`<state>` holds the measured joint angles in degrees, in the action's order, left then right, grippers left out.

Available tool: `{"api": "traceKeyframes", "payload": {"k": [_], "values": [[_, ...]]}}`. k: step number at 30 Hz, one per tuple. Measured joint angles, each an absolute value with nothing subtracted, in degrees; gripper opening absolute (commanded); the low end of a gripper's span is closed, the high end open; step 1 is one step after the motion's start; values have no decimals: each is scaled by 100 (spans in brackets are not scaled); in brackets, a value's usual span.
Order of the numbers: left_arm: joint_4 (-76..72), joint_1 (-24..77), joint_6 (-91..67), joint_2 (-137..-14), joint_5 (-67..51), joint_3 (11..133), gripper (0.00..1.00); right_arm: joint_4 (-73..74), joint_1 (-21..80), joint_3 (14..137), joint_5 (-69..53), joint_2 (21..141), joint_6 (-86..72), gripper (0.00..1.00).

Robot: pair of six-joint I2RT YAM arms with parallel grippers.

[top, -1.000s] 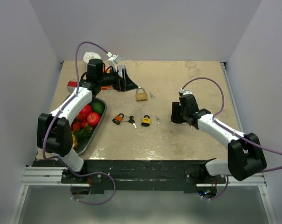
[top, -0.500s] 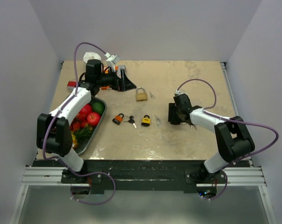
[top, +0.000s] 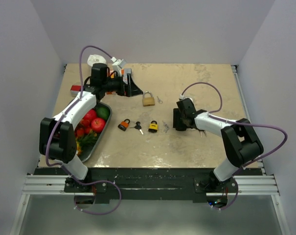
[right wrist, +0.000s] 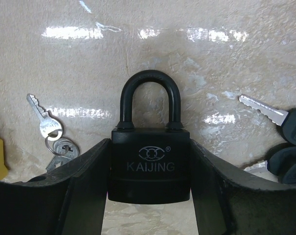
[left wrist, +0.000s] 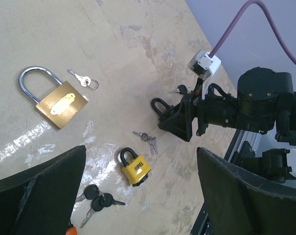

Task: Lock with the key
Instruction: Place the lock at the center of the board, then reset both arms

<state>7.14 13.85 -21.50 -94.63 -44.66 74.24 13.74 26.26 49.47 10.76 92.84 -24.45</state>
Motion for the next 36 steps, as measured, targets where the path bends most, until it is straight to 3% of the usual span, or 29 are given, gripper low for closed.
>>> {"api": "traceKeyframes", "payload": {"k": [5,8,17,27,36], "values": [[832,1382,-2126,-9480,-4434,7424,99,1481,2626,4998,1133,9310,-2602,68],[869,1376,-2110,-9480,-4425,7424,99,1562,2626,5002,1135,9290,-2705,82],[1017,1350,-1957,-9480,-4410,7452,99,1855,2626,5043,1131,9142,-2783,99],[2757,1225,-714,-9872,-3957,9074,99,1754,2449,5859,998,8090,-1931,99],[3581,698,370,-9994,-2958,9609,99,1188,578,6901,-554,7955,-1052,99]]}}
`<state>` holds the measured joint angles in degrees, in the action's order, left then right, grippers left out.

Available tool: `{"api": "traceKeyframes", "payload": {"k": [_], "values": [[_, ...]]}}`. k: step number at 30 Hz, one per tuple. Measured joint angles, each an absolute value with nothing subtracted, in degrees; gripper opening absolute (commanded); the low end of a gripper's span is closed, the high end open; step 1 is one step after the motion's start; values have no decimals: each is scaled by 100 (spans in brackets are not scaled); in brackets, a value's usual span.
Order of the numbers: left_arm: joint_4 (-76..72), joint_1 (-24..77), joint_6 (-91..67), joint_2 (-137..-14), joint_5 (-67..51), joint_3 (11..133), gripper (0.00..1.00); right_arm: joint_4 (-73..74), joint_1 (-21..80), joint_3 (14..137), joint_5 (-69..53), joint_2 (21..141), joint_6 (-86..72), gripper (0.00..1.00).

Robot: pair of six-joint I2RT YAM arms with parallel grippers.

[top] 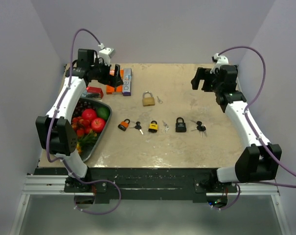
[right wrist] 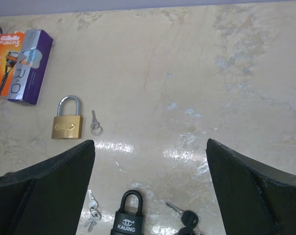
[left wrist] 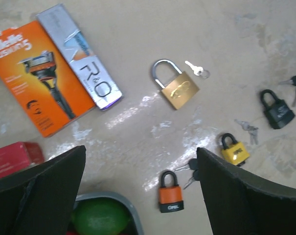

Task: Lock with the key
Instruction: Reset both arms

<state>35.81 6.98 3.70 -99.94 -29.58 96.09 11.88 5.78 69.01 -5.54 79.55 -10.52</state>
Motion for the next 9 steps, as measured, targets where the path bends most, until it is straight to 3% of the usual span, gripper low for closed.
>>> {"api": "traceKeyframes", "payload": {"k": [9], "values": [[3516,580,923,-9894,-2069,8691,99,1247,362,6775,-1387,7933,-725,99]]}}
